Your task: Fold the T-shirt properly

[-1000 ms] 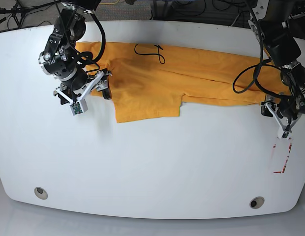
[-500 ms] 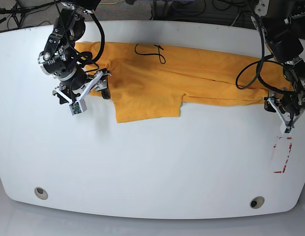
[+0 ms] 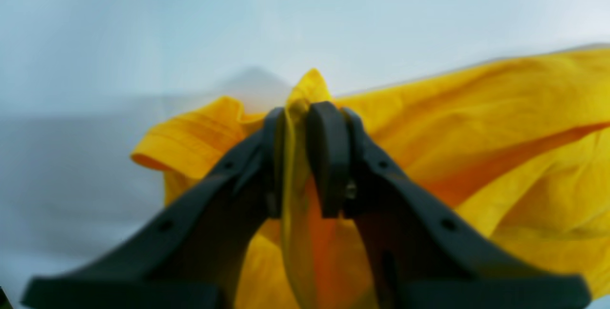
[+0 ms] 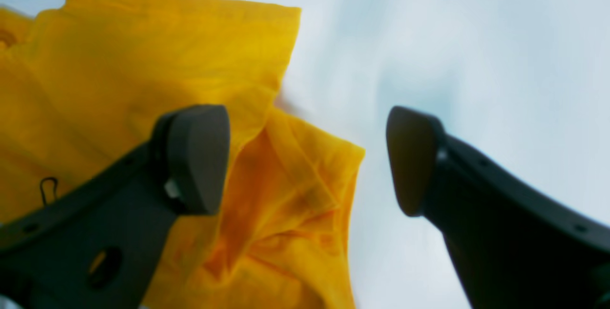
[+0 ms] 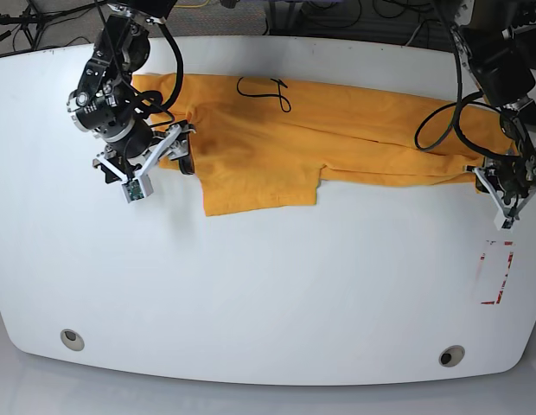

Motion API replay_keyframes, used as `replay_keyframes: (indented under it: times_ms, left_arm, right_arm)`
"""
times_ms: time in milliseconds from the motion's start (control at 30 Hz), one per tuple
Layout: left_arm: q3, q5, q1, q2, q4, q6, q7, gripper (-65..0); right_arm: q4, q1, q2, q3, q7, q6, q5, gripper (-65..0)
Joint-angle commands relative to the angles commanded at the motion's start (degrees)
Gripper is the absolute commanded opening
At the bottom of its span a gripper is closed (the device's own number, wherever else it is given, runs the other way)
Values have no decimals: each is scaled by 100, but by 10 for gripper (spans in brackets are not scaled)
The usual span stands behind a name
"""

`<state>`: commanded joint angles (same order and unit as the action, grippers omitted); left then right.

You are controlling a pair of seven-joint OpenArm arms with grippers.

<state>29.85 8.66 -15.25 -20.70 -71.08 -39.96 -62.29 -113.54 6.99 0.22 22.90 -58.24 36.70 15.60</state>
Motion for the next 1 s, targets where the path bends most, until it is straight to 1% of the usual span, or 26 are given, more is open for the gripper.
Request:
replay_keyframes:
  times_ms: [133, 367, 433, 567, 667, 967, 1000]
  left_arm:
    - [299, 0, 0, 9, -176, 0, -62, -611]
    - [466, 0, 18, 18, -967, 0, -536, -611]
    - [475, 0, 158, 18, -1240, 0, -642, -611]
    - [686, 0, 413, 53, -1741, 0, -668, -611]
    - [870, 0, 651, 158, -1996, 0, -668, -610]
    - [1319, 0, 1301, 211, -2356, 0, -668, -610]
    - [1407, 0, 1363, 264, -2356, 0, -668, -608]
  right_arm:
    - [0, 0, 0, 0, 0, 0, -9, -168]
    - [0, 0, 0, 0, 0, 0, -9, -168]
    - [0, 0, 0, 0, 0, 0, 0, -168]
    - [0, -9, -9, 0, 0, 0, 9, -168]
    - [0, -9, -79, 0, 0, 0, -18, -168]
    - [0, -9, -97, 0, 0, 0, -18, -168]
    - [0, -9, -97, 0, 0, 0, -18, -168]
